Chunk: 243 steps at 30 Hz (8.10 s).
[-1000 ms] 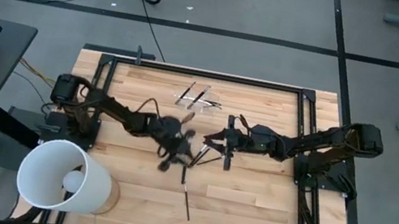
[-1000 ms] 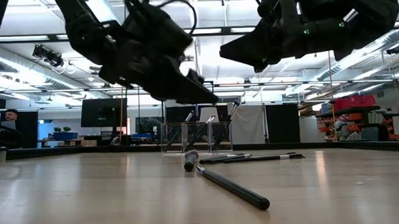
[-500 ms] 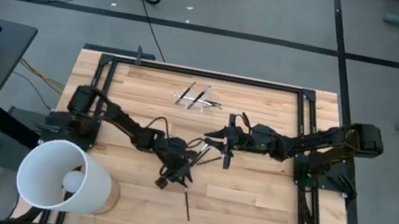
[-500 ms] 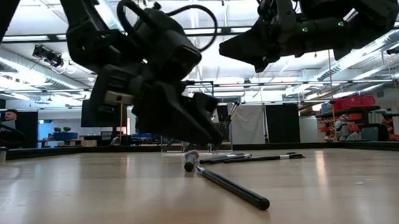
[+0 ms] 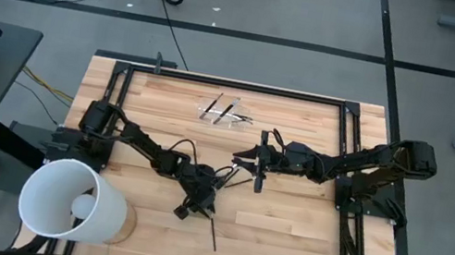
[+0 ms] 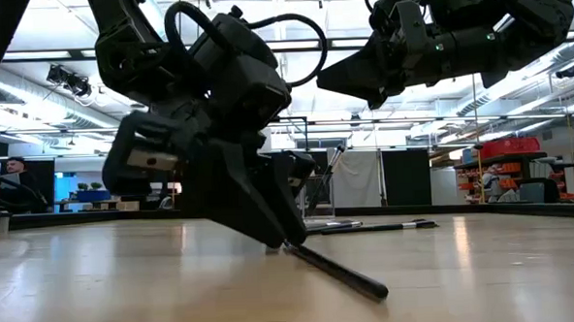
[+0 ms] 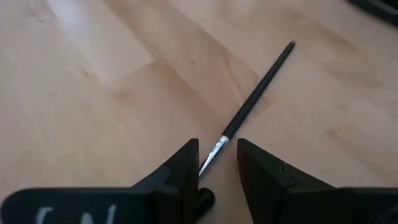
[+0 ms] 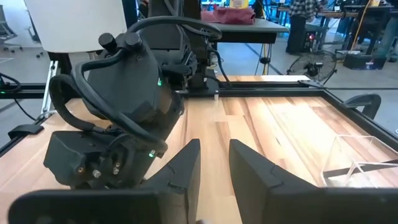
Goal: Put items in baskets/containers
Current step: Put the black eyeshadow brush into the transparent organizer, then put the black lash brow brush into the transparent organizer
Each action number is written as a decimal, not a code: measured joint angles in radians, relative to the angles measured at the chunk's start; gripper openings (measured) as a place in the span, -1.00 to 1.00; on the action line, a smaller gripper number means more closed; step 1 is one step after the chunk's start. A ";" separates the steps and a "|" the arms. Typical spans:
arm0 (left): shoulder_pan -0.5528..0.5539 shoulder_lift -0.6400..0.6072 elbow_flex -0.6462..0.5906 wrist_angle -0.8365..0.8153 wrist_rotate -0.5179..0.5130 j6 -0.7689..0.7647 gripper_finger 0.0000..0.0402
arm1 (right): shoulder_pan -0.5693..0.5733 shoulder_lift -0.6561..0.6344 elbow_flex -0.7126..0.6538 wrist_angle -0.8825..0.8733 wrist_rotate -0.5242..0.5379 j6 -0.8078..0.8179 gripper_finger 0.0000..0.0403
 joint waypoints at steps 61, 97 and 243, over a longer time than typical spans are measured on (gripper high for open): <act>0.098 0.008 0.061 -0.041 -0.226 -0.041 -0.99 | 0.327 0.347 0.006 -0.262 0.323 0.365 -0.61; 0.028 0.005 0.086 -0.033 -0.392 -0.201 -0.07 | 0.325 0.389 -0.003 -0.082 0.342 0.217 -0.98; 0.244 -0.424 0.162 -0.554 -0.607 0.024 -0.59 | 0.330 -0.015 -0.001 -0.528 0.393 0.090 -0.17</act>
